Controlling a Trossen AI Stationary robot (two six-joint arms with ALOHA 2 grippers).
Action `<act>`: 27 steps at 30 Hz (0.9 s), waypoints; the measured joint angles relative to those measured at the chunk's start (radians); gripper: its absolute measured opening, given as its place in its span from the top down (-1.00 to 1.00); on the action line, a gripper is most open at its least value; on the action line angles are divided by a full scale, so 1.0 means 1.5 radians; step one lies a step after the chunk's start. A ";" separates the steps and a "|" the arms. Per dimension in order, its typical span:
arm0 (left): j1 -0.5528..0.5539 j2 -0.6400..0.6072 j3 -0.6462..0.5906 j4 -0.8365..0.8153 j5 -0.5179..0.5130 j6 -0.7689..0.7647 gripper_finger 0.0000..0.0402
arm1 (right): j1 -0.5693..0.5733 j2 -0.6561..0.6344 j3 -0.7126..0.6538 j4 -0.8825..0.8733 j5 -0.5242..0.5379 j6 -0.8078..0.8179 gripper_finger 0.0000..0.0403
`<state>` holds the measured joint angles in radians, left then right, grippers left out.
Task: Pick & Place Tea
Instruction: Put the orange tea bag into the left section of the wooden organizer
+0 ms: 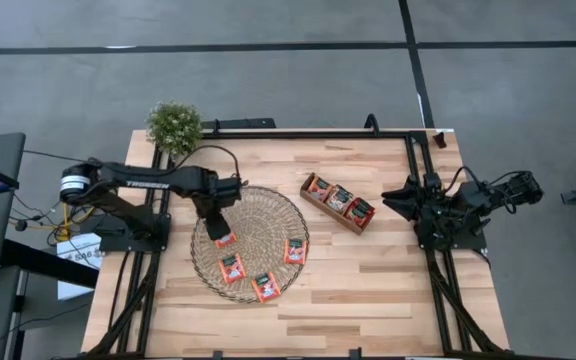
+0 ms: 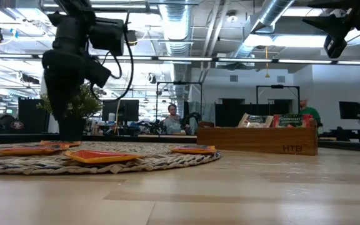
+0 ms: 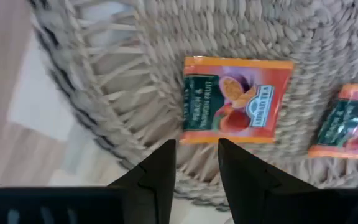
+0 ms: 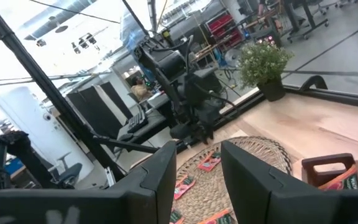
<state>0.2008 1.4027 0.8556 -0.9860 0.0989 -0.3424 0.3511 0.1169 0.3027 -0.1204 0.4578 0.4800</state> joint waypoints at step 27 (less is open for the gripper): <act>-0.057 0.064 -0.023 0.070 -0.099 -0.048 0.44 | 0.000 0.000 0.000 -0.009 0.028 -0.011 0.42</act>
<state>0.1158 1.4991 0.8211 -0.8816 -0.0496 -0.4148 0.3511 0.1165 0.3026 -0.1338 0.4997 0.4633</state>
